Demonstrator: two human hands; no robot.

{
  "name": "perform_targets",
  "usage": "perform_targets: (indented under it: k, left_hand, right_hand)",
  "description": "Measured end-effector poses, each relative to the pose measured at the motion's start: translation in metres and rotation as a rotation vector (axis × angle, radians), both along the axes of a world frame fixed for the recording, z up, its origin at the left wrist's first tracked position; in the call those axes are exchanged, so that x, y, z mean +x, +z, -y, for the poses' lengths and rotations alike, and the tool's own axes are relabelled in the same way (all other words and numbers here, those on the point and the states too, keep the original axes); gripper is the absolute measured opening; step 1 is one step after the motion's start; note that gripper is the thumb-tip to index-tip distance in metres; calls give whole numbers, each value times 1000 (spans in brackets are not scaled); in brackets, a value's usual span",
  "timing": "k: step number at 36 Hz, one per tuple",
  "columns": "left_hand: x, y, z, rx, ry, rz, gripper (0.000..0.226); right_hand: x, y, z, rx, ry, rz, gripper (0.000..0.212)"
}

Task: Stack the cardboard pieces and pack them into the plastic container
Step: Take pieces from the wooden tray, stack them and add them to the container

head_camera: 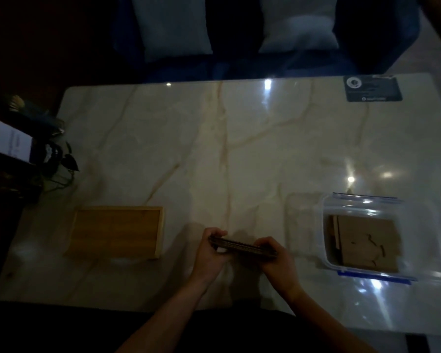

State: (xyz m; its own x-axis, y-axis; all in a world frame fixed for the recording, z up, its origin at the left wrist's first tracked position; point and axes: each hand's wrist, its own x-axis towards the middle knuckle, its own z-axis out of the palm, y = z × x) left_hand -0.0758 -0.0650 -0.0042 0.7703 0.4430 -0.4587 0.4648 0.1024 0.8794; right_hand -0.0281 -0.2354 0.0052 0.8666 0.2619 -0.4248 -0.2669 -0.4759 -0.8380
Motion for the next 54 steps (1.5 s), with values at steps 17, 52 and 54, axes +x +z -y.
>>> perform_targets:
  k: [17, 52, 54]
  left_hand:
    - [-6, 5, -12, 158, -188, -23, 42]
    - [-10, 13, -8, 273, -258, -57, 32]
    - [-10, 12, -10, 275, -264, -58, 32]
  right_hand:
    - [15, 11, 7, -144, 146, 71, 39]
    - [12, 12, 12, -144, 218, 54, 29]
    - [13, 14, 13, -124, 199, 79, 33]
